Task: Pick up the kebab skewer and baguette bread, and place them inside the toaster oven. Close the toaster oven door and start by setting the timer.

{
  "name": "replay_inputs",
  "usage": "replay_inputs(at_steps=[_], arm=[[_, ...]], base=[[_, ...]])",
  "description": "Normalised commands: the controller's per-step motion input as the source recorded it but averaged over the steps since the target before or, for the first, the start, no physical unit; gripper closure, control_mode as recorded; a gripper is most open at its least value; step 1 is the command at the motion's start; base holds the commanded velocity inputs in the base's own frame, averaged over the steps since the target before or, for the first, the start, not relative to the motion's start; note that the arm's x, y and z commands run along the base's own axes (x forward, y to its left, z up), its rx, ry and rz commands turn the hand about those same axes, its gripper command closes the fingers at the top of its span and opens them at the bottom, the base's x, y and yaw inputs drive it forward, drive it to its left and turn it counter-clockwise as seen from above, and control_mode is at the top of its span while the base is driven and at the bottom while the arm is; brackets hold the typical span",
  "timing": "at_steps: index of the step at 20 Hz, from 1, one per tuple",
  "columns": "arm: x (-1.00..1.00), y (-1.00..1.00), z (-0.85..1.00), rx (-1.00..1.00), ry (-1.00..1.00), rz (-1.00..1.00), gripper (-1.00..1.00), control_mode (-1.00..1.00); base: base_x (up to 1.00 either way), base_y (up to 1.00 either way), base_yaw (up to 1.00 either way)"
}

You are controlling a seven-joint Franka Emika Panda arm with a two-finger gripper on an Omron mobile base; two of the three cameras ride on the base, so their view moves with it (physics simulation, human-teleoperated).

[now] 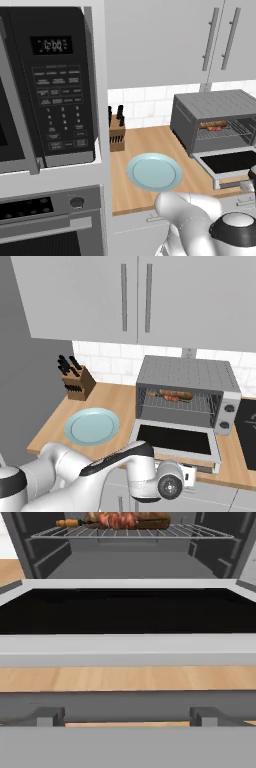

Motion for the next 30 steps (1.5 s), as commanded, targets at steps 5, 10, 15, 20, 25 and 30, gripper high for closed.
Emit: replay_inputs(at_steps=[5,10,15,20,25,30], arm=[[-0.58,0.0,0.0,0.0,0.01,-0.01,-1.0,-1.0],[0.1,0.0,0.0,0.0,0.01,0.0,-1.0,-1.0],[0.19,0.0,-0.03,0.0,0.12,0.0,-1.0,-1.0],[0.0,0.0,-0.12,0.0,0.13,0.0,-1.0,-1.0],[0.22,0.0,-0.02,0.0,0.0,0.0,-1.0,-1.0],[0.04,0.0,-0.25,0.0,0.0,0.0,-1.0,-1.0]], base=[[0.0,0.0,0.0],[0.0,0.0,0.0],[0.0,0.0,0.0],[0.0,0.0,0.0],[0.0,0.0,0.0],[0.0,0.0,0.0]])
